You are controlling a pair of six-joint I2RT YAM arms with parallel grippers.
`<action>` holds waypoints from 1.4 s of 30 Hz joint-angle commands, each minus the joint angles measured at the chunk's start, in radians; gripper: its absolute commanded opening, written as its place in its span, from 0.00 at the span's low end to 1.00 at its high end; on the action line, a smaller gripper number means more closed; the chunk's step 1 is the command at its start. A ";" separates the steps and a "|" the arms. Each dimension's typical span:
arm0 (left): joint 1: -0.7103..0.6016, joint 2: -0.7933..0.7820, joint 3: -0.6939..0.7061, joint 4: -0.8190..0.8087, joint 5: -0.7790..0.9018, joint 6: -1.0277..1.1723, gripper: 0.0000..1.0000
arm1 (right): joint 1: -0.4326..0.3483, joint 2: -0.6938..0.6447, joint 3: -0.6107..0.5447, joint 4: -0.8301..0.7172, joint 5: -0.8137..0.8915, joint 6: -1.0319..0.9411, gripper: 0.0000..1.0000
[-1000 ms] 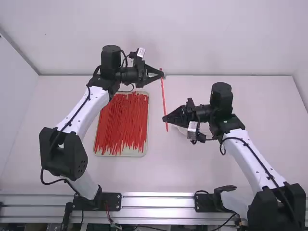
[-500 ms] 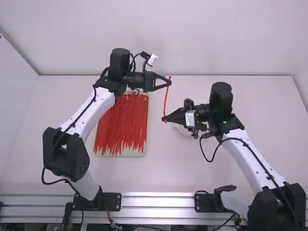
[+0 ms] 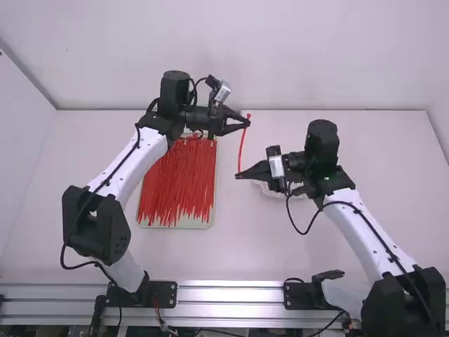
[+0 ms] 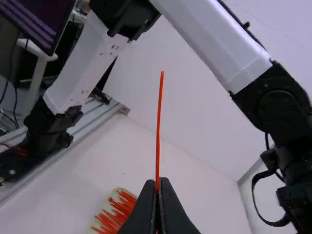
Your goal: Fasten the cable tie
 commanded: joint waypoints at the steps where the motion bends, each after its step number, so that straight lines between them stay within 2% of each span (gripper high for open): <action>1: 0.007 -0.005 0.028 0.022 -0.010 0.042 0.02 | -0.034 0.000 0.034 0.093 -0.018 0.286 0.00; 2: 0.006 -0.005 0.028 0.038 -0.040 0.044 0.02 | -0.042 0.000 0.034 0.174 -0.018 0.404 0.00; 3: 0.006 -0.005 0.028 0.038 -0.040 0.044 0.02 | -0.042 0.000 0.034 0.174 -0.018 0.404 0.00; 6: 0.003 -0.005 0.028 0.075 -0.083 0.097 0.02 | -0.050 0.000 0.034 0.365 0.069 0.744 0.00; 10: 0.008 -0.005 0.028 0.131 -0.022 0.248 0.02 | -0.046 0.000 0.034 0.466 0.167 0.956 0.00; 13: 0.003 -0.005 0.028 0.179 0.000 0.292 0.02 | -0.049 0.000 0.034 0.496 0.201 1.044 0.00; 17: 0.026 -0.005 0.028 0.255 0.014 0.290 0.02 | -0.050 0.000 0.034 0.486 0.232 1.080 0.00; 23: 0.064 -0.005 0.028 0.363 0.132 0.292 0.02 | -0.063 0.000 0.033 0.483 0.232 1.128 0.00; 29: 0.064 -0.005 0.028 0.417 0.128 0.336 0.02 | -0.061 0.023 0.033 0.431 0.315 1.130 0.00; 36: 0.063 -0.005 0.028 0.513 0.127 0.332 0.02 | -0.045 0.097 0.033 0.503 0.334 1.277 0.00; 42: 0.063 -0.005 0.028 0.527 0.123 0.336 0.02 | -0.037 0.155 0.034 0.548 0.331 1.349 0.00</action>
